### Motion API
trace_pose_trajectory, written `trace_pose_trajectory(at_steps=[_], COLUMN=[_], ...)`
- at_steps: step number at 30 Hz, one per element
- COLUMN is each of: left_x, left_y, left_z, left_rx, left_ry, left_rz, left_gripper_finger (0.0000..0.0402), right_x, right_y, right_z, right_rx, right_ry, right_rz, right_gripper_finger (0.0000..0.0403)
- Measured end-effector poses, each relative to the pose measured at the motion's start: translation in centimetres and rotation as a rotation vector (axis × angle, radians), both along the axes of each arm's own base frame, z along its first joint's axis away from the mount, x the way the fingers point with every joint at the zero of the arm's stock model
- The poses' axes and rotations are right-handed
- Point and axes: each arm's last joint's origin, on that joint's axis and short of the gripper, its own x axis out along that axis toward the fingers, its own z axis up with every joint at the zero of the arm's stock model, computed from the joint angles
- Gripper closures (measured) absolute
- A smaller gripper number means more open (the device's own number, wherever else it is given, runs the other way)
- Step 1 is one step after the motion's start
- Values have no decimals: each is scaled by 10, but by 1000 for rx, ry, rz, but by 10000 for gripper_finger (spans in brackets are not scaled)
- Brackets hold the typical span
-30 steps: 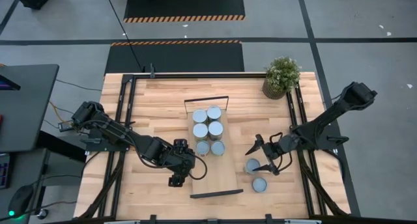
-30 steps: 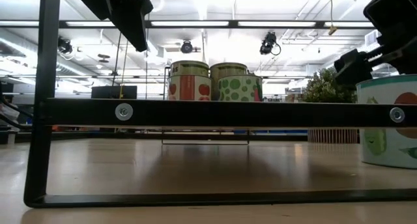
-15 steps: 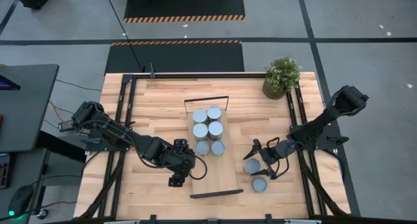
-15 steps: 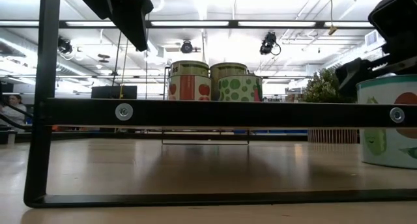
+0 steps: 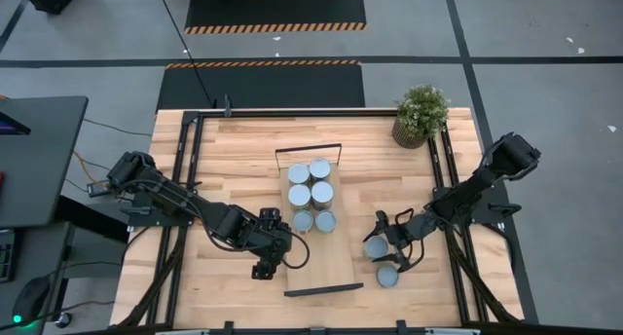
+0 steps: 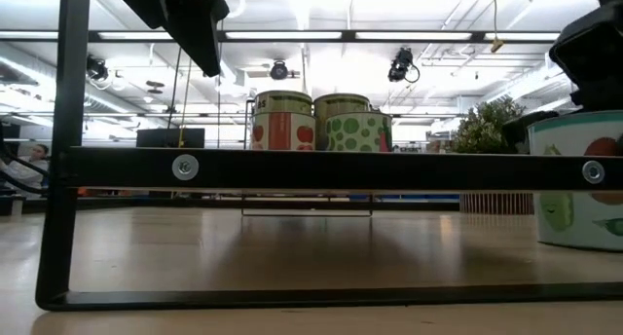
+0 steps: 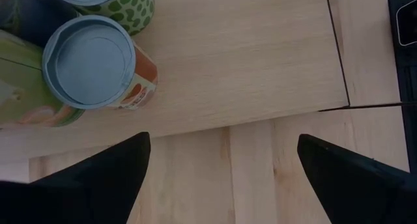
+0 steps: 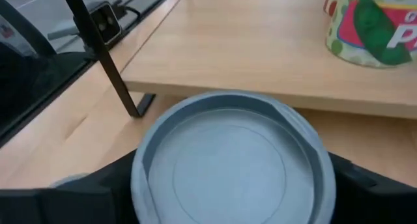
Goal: Pick and place cans onto a shelf
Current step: Put the canned mixed vegetable on the shelf
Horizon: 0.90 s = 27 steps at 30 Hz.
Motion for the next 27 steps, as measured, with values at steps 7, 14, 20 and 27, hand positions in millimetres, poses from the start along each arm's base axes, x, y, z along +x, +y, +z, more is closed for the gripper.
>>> trace_pose_trajectory(at_steps=[7,14,20,27], left_x=[0,0,0,1], left_y=[0,0,0,-1], left_z=[0,0,0,1], left_rx=[-1,-3,-2,-3], left_ry=[-1,-5,-5,-15], left_rz=[0,0,-1,-8], left_gripper_finger=[8,8,8,8], right_x=[15,33,40,72], right_y=[9,15,15,13], right_z=[17,34,39,35], right_rx=[5,-89,-110,-129], right_ry=[-80,-190,-220,-209], right_rz=[19,-85,-96,-68], right_gripper_finger=[122,109,111,110])
